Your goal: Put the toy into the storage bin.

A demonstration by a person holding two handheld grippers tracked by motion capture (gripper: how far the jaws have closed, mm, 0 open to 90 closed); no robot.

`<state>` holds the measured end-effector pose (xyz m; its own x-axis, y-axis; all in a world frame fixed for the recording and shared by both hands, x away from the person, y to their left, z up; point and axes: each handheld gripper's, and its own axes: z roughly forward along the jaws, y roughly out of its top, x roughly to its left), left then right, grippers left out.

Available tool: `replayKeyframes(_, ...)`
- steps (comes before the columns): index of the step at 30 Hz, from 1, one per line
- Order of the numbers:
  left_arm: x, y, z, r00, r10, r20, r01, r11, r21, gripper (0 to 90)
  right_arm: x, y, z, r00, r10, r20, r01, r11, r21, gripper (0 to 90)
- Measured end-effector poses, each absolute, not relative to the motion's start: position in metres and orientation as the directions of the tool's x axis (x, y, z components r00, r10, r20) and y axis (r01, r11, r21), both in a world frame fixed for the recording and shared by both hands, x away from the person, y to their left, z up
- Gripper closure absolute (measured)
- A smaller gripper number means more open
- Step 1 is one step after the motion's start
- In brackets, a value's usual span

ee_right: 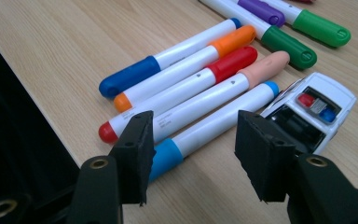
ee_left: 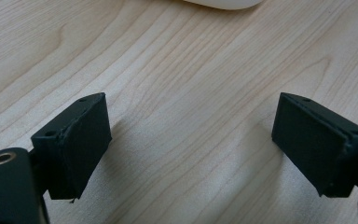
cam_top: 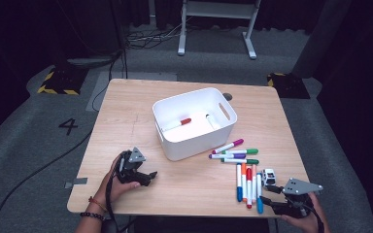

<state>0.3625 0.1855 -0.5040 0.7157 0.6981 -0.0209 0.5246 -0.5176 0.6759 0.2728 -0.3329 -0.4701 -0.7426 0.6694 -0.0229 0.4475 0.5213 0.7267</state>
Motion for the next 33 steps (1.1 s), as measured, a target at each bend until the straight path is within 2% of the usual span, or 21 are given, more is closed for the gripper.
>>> replayKeyframes(6,0.362,0.185,-0.504,0.715,0.699,-0.023,0.526,-0.516,0.676,11.7,0.269,-0.329,-0.475,-0.758,0.653,-0.01,0.446,0.529,0.722,46.2)
replayKeyframes(17,0.362,0.185,-0.504,0.715,0.698,-0.023,0.526,-0.516,0.676,11.7,0.275,-0.332,-0.491,-0.721,0.692,0.027,0.498,0.491,0.715,46.5)
replayKeyframes(22,0.362,0.185,-0.504,0.715,0.698,-0.02,0.525,-0.518,0.676,11.8,0.277,-0.332,-0.494,-0.687,0.726,0.015,0.522,0.479,0.706,51.3)
replayKeyframes(28,0.362,0.185,-0.504,0.716,0.698,-0.02,0.524,-0.518,0.676,11.7,0.28,-0.333,-0.494,-0.633,0.774,-0.003,0.55,0.452,0.703,62.2)
replayKeyframes(29,0.362,0.185,-0.504,0.716,0.698,-0.02,0.524,-0.518,0.676,11.7,0.28,-0.332,-0.494,-0.622,0.783,-0.013,0.551,0.449,0.704,66.5)
replayKeyframes(33,0.362,0.185,-0.504,0.714,0.699,-0.024,0.528,-0.516,0.674,11.8,0.28,-0.33,-0.494,-0.606,0.795,-0.018,0.552,0.436,0.71,71.4)
